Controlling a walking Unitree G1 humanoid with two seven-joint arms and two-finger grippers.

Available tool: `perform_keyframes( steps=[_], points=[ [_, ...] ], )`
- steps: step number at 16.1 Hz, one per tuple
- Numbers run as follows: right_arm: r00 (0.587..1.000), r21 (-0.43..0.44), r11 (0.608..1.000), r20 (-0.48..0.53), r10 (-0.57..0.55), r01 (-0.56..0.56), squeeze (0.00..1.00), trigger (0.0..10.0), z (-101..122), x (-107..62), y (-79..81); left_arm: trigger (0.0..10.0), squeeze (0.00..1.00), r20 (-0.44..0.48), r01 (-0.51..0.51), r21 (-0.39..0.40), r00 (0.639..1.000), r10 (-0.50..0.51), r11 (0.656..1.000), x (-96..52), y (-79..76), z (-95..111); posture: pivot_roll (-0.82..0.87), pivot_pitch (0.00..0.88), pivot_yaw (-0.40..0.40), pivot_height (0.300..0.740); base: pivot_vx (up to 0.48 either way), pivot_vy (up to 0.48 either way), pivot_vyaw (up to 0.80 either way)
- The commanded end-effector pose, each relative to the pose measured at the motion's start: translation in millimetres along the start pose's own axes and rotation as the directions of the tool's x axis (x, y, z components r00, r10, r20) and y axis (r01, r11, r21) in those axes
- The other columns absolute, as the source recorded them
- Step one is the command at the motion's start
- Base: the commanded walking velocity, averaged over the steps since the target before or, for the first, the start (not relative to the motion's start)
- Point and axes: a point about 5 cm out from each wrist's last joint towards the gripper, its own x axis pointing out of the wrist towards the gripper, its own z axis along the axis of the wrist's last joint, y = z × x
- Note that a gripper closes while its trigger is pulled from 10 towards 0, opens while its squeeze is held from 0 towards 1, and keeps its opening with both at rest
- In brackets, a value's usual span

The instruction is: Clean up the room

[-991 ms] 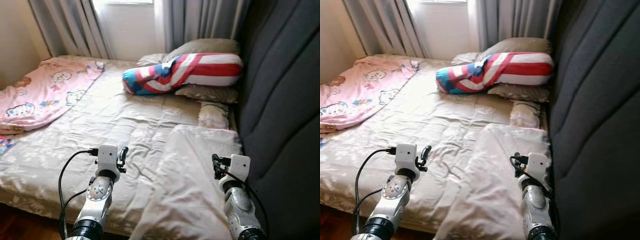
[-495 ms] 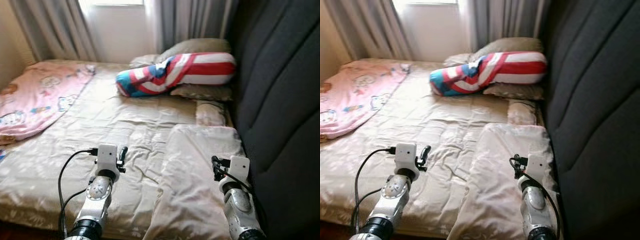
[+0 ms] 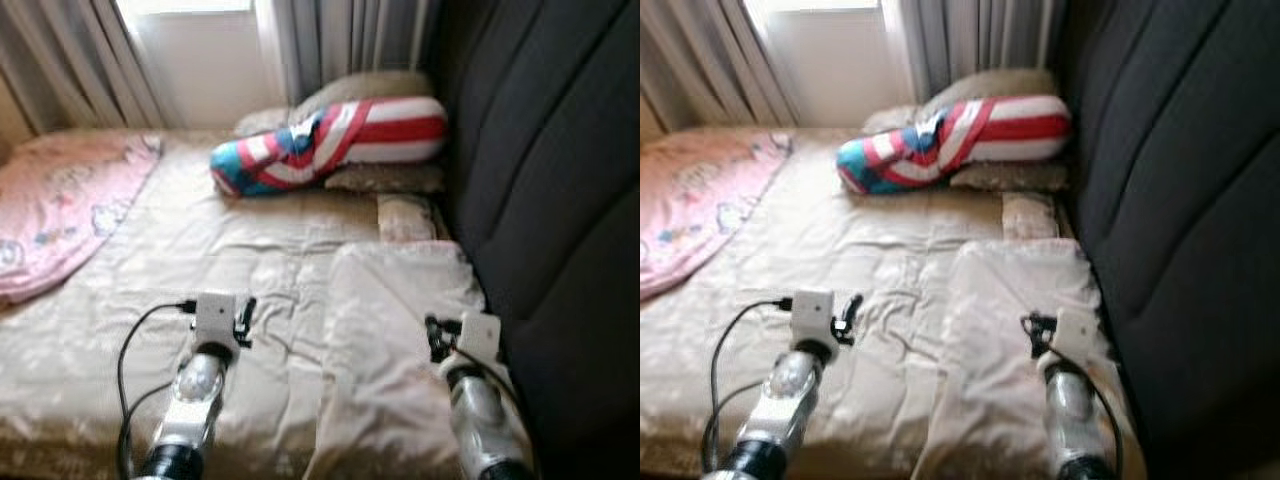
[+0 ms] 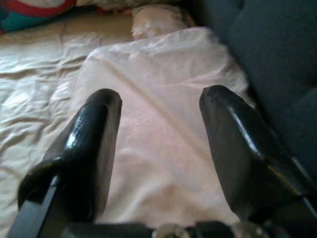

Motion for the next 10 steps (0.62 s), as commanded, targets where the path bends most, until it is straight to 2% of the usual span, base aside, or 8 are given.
perform_keyframes(
  steps=[1, 6, 9, 10],
  points=[
    [1.0, -0.005, 1.0, 0.008, 0.006, -0.006, 0.0, 10.0, 3.4, 1.5, 1.6, 10.0, 0.0, -0.002, 0.001, -0.003, 1.0, -0.001, 1.0, 0.1, 0.3, 0.9, -0.07, 0.036, 0.045, 0.74, 0.0, 0.292, 0.0],
    [1.0, -0.003, 1.0, -0.002, 0.01, -0.01, 0.0, 10.0, 0.5, -0.5, 2.2, 10.0, 0.0, -0.007, 0.003, -0.008, 1.0, -0.003, 1.0, 0.3, -0.6, 1.2, -0.08, 0.04, 0.045, 0.74, 0.0, 0.295, 0.0],
    [1.0, -0.008, 1.0, -0.003, 0.013, -0.013, 0.0, 10.0, -0.2, -1.5, 0.5, 10.0, 0.0, -0.016, -0.023, -0.067, 1.0, 0.022, 0.997, 1.3, 1.8, 1.1, -0.08, 0.033, 0.04, 0.74, 0.0, 0.292, 0.0],
    [1.0, -0.009, 1.0, -0.004, 0.011, -0.011, 0.0, 10.0, -0.6, -1.8, -1.1, 10.0, 0.0, -0.017, -0.022, -0.06, 1.0, 0.021, 0.998, 1.5, 2.2, 0.9, -0.08, 0.033, 0.04, 0.74, 0.0, 0.292, 0.0]
  ],
)
